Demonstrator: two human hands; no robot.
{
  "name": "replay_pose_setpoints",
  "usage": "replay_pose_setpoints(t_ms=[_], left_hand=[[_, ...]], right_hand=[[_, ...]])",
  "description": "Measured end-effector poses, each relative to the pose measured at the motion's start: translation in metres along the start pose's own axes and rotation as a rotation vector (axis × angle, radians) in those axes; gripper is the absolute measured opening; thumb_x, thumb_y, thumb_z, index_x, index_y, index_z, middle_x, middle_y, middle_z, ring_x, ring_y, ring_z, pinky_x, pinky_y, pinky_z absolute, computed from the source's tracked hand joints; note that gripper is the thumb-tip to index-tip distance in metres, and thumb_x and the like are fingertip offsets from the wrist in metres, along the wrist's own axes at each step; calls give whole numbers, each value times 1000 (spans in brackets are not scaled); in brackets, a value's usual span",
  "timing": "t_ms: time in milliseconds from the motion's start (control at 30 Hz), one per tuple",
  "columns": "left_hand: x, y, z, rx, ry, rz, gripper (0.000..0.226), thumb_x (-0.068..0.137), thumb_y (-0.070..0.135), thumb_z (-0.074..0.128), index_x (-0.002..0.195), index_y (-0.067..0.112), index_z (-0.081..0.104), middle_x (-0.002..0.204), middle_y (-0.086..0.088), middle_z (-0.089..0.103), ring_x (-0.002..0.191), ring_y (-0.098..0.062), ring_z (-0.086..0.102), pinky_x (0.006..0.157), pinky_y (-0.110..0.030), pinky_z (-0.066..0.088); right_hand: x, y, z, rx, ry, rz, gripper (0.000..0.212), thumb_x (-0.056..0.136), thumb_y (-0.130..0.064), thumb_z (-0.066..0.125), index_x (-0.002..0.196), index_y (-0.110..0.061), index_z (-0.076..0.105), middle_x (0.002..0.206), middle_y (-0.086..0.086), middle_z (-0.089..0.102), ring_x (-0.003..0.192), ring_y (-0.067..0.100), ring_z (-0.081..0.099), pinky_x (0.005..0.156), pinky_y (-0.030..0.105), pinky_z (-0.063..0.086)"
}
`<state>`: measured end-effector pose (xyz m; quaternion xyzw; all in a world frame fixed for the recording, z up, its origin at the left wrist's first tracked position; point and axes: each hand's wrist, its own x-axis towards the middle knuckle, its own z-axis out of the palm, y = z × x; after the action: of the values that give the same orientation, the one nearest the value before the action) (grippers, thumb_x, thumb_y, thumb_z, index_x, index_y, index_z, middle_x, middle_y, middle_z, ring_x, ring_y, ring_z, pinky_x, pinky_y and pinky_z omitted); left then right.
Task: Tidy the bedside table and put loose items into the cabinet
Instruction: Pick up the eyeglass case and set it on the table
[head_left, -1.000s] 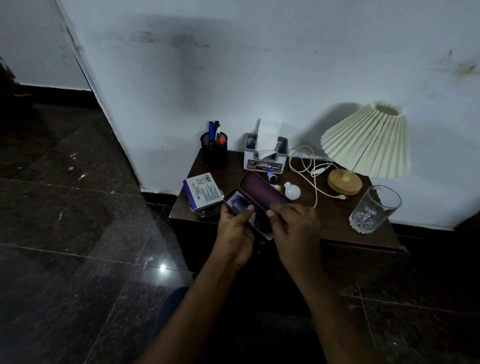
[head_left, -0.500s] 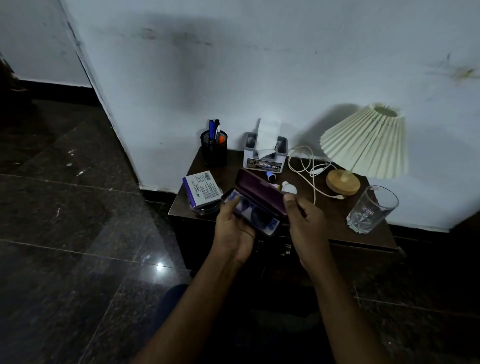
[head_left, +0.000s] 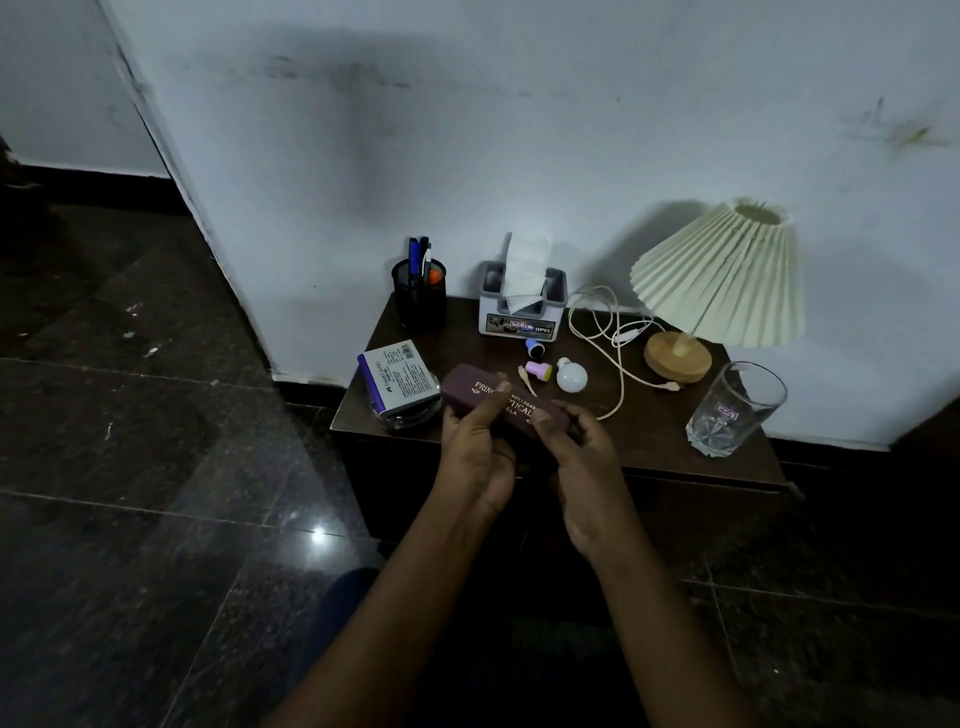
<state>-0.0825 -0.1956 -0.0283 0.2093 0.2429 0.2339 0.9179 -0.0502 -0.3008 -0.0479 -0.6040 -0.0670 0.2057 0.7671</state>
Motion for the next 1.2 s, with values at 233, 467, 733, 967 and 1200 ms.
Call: replay_pose_setpoints(t_ms=[233, 467, 733, 967, 1200], left_hand=[[2, -10, -2, -21, -2, -21, 44, 93, -5, 67, 131, 12, 55, 112, -19, 67, 92, -28, 69, 86, -41, 60], [5, -19, 5, 20, 31, 17, 42, 92, -7, 67, 129, 11, 55, 107, -18, 67, 85, -25, 70, 79, -42, 59], [7, -18, -3, 103, 7, -21, 56, 91, -1, 72, 142, -4, 50, 125, -28, 67, 98, -35, 71, 81, -46, 61], [3, -13, -10, 181, 21, 59, 49, 91, 0, 72, 136, 5, 54, 128, -22, 70, 96, -27, 77, 81, -40, 65], [-5, -17, -7, 266, 78, 45, 37, 94, 2, 72, 128, 6, 58, 113, -18, 74, 82, -22, 79, 62, -31, 64]], right_hand=[[14, 3, 2, 115, 154, 44, 20, 88, -16, 80, 106, -11, 74, 102, 11, 80, 100, 30, 77, 90, 44, 61], [17, 1, 0, 58, 234, -1, 21, 89, -13, 79, 108, -7, 74, 99, 10, 81, 95, 27, 78, 94, 48, 61], [20, -3, -15, 54, 274, -59, 24, 89, -16, 79, 112, -14, 75, 102, 9, 80, 98, 28, 78, 87, 43, 64], [21, -5, -31, 68, 346, -58, 25, 94, -15, 74, 118, -19, 71, 119, 10, 73, 110, 31, 73, 93, 51, 61], [17, -3, -38, -87, 350, -128, 43, 95, -10, 70, 137, -11, 64, 130, 3, 67, 120, 21, 66, 105, 49, 55]])
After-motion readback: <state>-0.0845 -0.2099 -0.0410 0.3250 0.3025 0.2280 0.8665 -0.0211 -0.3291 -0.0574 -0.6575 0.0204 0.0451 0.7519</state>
